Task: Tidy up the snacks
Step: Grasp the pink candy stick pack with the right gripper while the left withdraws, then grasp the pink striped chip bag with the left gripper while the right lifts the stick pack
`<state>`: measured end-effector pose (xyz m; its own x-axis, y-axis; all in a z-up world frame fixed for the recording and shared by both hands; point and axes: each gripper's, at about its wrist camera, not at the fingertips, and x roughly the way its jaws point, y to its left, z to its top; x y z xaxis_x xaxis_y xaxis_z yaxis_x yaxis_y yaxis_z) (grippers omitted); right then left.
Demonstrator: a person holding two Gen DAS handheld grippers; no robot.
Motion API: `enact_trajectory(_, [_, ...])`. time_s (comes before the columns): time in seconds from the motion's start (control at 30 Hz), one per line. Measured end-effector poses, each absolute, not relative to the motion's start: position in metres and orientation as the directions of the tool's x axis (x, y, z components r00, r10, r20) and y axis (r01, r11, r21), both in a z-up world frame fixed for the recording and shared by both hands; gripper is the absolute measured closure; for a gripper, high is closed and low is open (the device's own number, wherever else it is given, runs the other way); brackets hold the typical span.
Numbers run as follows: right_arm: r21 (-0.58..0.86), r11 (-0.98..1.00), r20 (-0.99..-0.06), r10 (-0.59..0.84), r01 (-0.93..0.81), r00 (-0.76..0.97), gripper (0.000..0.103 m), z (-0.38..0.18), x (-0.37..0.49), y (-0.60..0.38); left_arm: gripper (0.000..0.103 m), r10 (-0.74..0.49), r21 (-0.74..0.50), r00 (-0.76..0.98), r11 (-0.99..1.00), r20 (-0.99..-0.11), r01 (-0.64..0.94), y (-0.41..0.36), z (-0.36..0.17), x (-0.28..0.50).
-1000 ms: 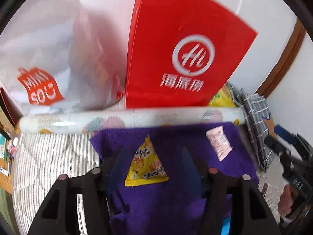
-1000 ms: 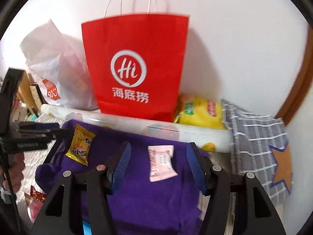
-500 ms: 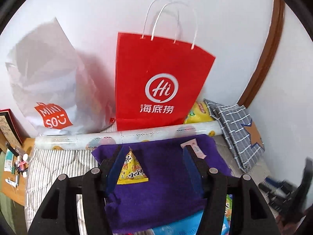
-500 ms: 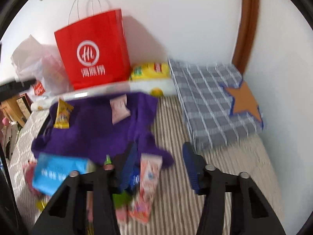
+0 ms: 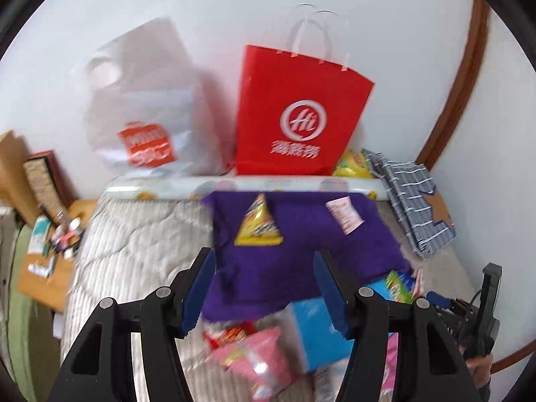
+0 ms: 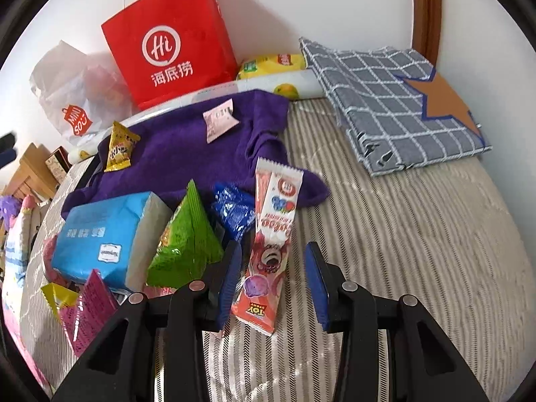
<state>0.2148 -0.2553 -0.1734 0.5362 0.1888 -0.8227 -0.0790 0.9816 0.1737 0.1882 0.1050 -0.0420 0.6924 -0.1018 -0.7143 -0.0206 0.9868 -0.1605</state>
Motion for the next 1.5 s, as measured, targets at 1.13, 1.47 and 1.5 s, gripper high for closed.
enact_trajectory(1.13, [0.137,0.988,-0.747,0.15,-0.071,0.647,0.087,-0.131,0.14,-0.269,0.042,-0.161,-0.256,0.5,0.958,-0.851,-0.128,0.083,-0.161,0.155])
enact_trajectory(1.47, [0.137,0.986,-0.743,0.168,-0.098,0.648,0.087,-0.128,0.122,-0.258,0.062,-0.161,-0.257,0.502,0.958,-0.849,-0.126,0.085,-0.169,0.158])
enact_trajectory(1.5, [0.135,0.986,-0.743,0.168,-0.101,0.648,0.087,-0.128,0.121,-0.256,0.063,-0.164,-0.257,0.507,0.959,-0.846,-0.12,0.085,-0.168,0.156])
